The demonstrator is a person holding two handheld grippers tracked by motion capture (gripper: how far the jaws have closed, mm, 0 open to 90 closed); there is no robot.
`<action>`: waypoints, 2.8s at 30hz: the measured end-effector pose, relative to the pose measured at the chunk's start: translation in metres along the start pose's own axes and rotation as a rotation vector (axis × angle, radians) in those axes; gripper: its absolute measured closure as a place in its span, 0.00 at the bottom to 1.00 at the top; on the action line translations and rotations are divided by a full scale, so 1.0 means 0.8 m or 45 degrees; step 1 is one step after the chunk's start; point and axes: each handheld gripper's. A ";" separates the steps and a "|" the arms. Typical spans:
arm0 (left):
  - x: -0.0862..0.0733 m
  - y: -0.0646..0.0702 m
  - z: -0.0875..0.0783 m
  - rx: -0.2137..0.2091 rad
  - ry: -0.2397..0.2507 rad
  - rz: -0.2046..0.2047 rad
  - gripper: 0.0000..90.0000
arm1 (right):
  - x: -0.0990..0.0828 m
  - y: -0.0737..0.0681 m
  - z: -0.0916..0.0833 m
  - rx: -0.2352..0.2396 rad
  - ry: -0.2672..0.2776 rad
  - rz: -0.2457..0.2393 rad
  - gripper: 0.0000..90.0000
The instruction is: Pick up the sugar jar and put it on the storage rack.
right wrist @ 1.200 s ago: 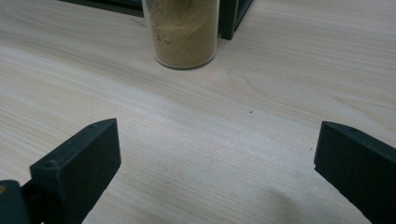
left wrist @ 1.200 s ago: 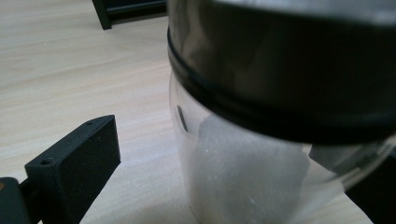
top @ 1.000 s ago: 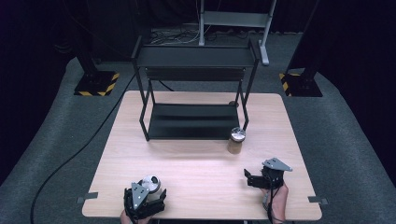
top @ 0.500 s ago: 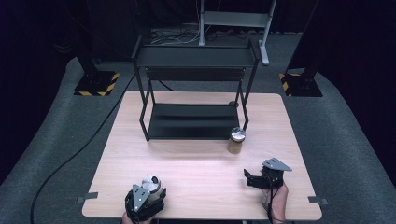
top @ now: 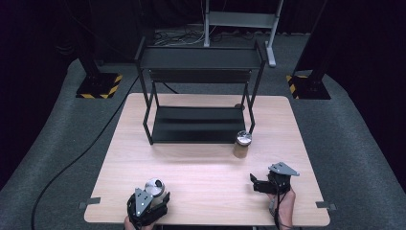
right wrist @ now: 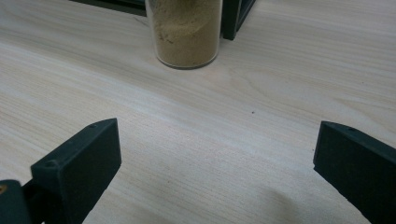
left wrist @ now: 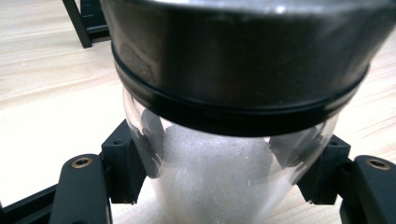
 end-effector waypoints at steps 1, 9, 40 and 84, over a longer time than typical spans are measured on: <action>0.001 0.000 0.000 0.000 0.000 0.001 0.33 | 0.000 0.000 0.000 0.001 0.000 -0.001 0.00; 0.014 -0.003 0.000 -0.007 0.003 0.024 0.33 | -0.001 0.002 0.000 0.007 0.004 0.006 0.00; 0.055 -0.015 0.016 -0.067 0.025 0.064 0.33 | 0.000 0.003 0.000 0.016 0.002 0.004 0.00; 0.109 -0.031 0.054 -0.106 0.031 0.094 0.33 | -0.003 0.005 -0.001 0.025 0.017 0.013 0.00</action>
Point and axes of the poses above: each handheld gripper's, and its own axes: z roughly forward along the jaws, x roughly out of its top, y roughly to its right, and after that the axes turned 13 degrees about -y, right-handed
